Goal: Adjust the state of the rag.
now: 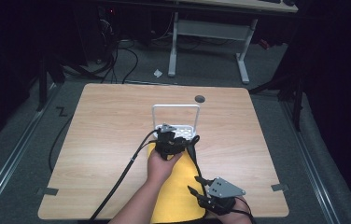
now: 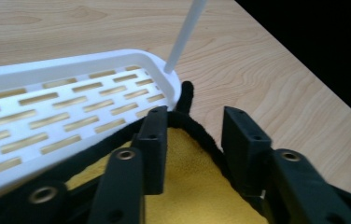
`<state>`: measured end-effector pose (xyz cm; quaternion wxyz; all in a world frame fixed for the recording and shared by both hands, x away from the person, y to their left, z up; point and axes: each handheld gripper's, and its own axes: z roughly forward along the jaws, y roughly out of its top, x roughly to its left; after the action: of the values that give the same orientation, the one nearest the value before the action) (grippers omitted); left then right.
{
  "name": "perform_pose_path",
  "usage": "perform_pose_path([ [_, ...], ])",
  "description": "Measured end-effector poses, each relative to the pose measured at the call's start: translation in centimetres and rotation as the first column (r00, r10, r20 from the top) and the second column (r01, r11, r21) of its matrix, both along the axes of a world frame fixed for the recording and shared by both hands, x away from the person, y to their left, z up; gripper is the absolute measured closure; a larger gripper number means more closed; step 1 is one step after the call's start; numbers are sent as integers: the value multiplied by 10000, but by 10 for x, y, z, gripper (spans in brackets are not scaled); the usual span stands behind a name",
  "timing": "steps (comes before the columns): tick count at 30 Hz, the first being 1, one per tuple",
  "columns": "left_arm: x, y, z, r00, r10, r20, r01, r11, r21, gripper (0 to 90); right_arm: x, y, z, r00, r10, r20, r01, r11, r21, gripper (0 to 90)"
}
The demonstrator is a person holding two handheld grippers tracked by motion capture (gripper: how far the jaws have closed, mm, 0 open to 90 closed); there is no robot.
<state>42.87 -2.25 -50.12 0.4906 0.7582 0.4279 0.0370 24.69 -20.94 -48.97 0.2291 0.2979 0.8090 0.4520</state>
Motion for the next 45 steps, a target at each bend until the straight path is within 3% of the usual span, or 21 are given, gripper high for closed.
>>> perform_pose_path([
  [7, -10, 9, 9, 9986, -227, 472, 245, 9990, -384, 506, 9, -5, -7, 9994, -303, -148, 299, 9993, -226, 584],
  [12, -24, 34, 13, 9979, -172, 621, 194, 9992, -352, 522, 14, -6, -13, 9987, -374, -341, 364, 9989, -311, 598],
  [18, -53, 77, 5, 9969, -139, 770, 121, 9997, 233, 564, 16, -6, -15, 9981, -419, -458, 403, 9986, -350, 628],
  [21, -67, 96, -3, 9983, -215, 536, 194, 9990, 394, 609, 18, -6, -16, 9976, -449, -522, 430, 9984, -375, 634],
  [24, -79, 106, -11, 9979, -374, 534, 328, 9960, 831, 640, 22, -5, -18, 9969, -485, -626, 463, 9983, -349, 641],
  [27, -84, 110, -18, 9975, -480, 525, 426, 9941, 1000, 670, 34, -4, -18, 9954, -615, -730, 598, 9979, -262, 657],
  [29, -82, 111, -23, 9978, -579, 313, 547, 9940, 949, 718, 44, -3, -19, 9939, -734, -828, 715, 9971, -262, 696],
  [33, -75, 103, -30, 9971, -735, 194, 689, 9820, 1758, 833, 78, 1, -22, 9852, -1076, -1334, 1017, 9936, -499, 900],
  [34, -74, 102, -31, 9961, -849, 221, 789, 9770, 1982, 842, 84, 2, -23, 9843, -1124, -1362, 1052, 9927, -591, 900],
  [38, -77, 102, -32, 9946, -1001, 291, 917, 9731, 2111, 849, 105, 11, -32, 9739, -1401, -1786, 1206, 9859, -1157, 900],
  [40, -81, 105, -32, 9937, -1096, 238, 1024, 9732, 2061, 847, 104, 14, -39, 9699, -1349, -2027, 1058, 9833, -1482, 900],
  [42, -86, 108, -32, 9922, -1241, 78, 1205, 9752, 1859, 845, 97, 13, -38, 9712, -1157, -2085, 848, 9848, -1513, 895],
  [45, -95, 109, -32, 9895, -1448, -9, 1425, 9725, 1844, 838, 80, 8, -37, 9701, -880, -2262, 568, 9884, -1409, 874],
])
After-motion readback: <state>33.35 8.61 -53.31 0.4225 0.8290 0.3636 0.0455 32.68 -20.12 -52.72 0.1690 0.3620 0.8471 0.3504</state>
